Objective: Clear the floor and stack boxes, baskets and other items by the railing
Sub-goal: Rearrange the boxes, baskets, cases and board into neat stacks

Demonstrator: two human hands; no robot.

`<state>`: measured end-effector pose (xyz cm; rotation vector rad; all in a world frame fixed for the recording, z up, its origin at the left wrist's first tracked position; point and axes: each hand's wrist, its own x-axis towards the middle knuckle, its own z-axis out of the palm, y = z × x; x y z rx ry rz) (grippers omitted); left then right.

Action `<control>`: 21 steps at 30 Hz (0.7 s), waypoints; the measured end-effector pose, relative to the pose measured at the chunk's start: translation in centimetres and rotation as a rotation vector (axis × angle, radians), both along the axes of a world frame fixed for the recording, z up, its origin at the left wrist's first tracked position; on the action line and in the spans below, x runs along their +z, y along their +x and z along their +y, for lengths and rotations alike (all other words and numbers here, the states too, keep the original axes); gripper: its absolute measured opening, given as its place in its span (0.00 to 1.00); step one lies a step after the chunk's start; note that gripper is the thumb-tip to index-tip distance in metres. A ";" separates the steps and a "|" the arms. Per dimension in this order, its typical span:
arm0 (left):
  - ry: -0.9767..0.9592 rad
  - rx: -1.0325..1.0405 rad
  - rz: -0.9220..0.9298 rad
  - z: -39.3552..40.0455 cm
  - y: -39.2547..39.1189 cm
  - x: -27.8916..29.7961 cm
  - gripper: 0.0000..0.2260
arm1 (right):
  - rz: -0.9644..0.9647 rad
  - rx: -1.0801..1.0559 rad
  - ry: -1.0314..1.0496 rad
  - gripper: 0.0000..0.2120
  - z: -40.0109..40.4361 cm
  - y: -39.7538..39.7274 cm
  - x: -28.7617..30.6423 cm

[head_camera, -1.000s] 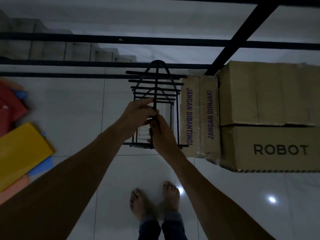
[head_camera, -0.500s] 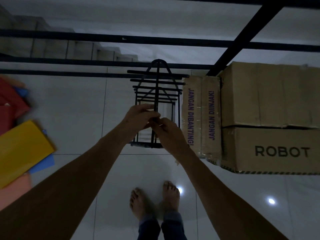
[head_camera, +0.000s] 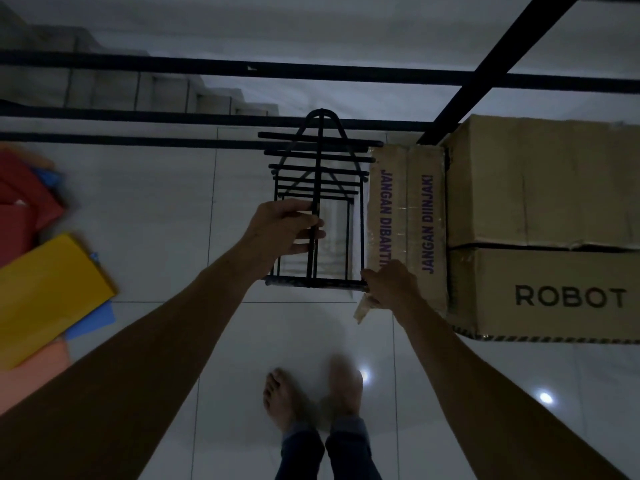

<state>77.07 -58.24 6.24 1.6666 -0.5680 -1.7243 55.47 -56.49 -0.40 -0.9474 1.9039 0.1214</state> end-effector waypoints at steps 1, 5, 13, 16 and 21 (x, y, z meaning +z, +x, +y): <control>0.001 0.000 -0.004 0.0 0.0 0.0 0.10 | -0.076 -0.136 -0.010 0.15 0.1 0.0 -0.1; 0.003 0.010 -0.011 0.1 -0.1 -0.2 0.10 | -0.276 -0.339 -0.050 0.06 0.5 -0.1 0.0; -0.010 0.031 -0.027 0.2 -0.4 0.2 0.10 | -0.355 -0.362 -0.052 0.05 0.9 -0.1 -0.1; -0.008 0.030 -0.048 0.2 -0.3 0.0 0.08 | -0.281 -0.281 -0.064 0.09 0.6 -0.3 -0.4; -0.030 -0.051 -0.275 0.4 -0.6 -0.3 0.19 | -0.143 -0.006 -0.154 0.12 -0.2 -0.7 1.5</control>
